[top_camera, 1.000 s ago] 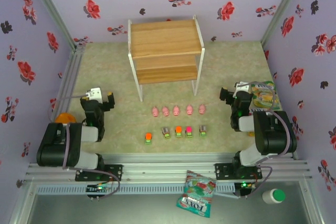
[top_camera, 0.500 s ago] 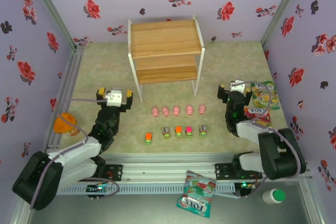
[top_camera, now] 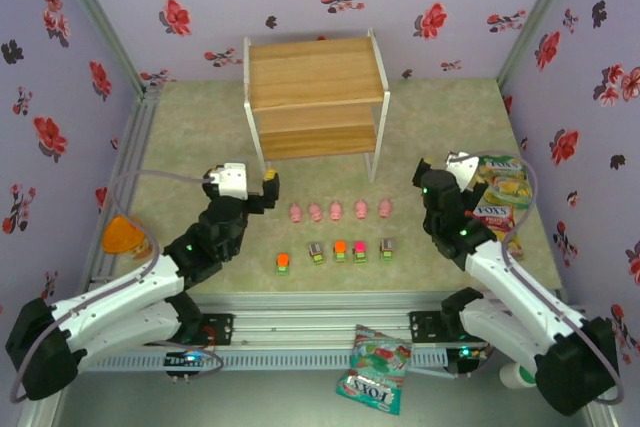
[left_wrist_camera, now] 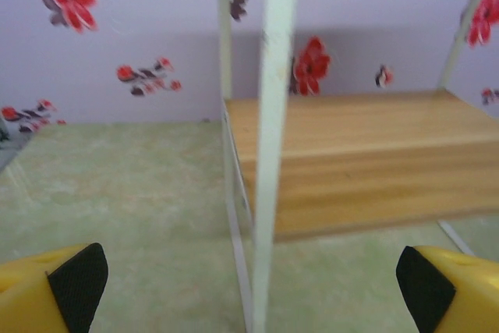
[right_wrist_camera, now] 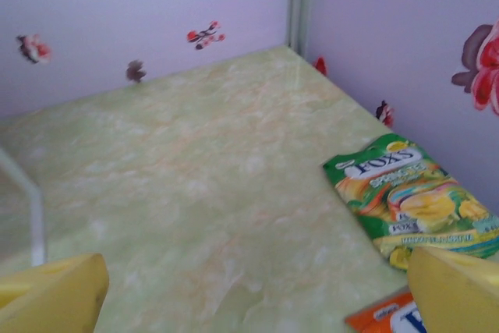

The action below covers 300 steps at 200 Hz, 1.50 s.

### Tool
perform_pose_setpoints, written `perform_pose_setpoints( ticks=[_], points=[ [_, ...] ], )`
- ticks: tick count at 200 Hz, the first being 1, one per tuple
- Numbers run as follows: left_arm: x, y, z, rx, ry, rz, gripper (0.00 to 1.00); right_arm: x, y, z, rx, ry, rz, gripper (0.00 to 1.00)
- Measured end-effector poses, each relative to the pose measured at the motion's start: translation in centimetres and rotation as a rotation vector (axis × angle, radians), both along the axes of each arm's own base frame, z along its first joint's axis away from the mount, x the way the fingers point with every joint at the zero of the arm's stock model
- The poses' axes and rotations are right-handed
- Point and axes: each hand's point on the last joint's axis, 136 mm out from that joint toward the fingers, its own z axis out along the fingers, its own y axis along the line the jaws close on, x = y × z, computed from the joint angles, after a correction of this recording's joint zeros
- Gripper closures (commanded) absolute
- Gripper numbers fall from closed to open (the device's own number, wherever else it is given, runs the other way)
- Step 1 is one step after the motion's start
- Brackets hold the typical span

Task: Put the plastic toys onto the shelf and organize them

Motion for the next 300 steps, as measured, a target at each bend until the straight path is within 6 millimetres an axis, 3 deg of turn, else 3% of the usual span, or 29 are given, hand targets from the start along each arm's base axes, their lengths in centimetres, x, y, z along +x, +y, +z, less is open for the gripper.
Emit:
perform_pose_setpoints(
  ticks=[34, 70, 130, 196, 272, 300],
  points=[
    [-0.9, -0.6, -2.6, 0.065, 0.092, -0.028, 0.00, -2.6, 3.8, -0.4, -0.039, 0.044, 0.119, 0.01],
    [-1.9, 0.2, -2.6, 0.055, 0.111, -0.031, 0.00, -5.3, 8.0, -1.7, -0.095, 0.077, 0.231, 0.02],
    [-2.2, 0.3, -4.2, 0.066, 0.164, -0.031, 0.02, -8.4, 11.1, -5.4, -0.087, 0.140, 0.289, 0.06],
    [-2.0, -0.6, -6.3, 0.093, 0.220, -0.039, 0.06, -11.6, 13.1, -8.2, -0.055, 0.171, 0.332, 0.08],
    [-2.0, -1.6, -7.6, 0.111, 0.258, -0.073, 0.07, -13.1, 13.0, -10.9, -0.065, 0.228, 0.295, 0.17],
    [-2.1, -2.0, -7.8, 0.090, 0.256, -0.094, 0.00, -13.4, 11.9, -12.1, -0.005, 0.260, 0.293, 0.21]
  ],
)
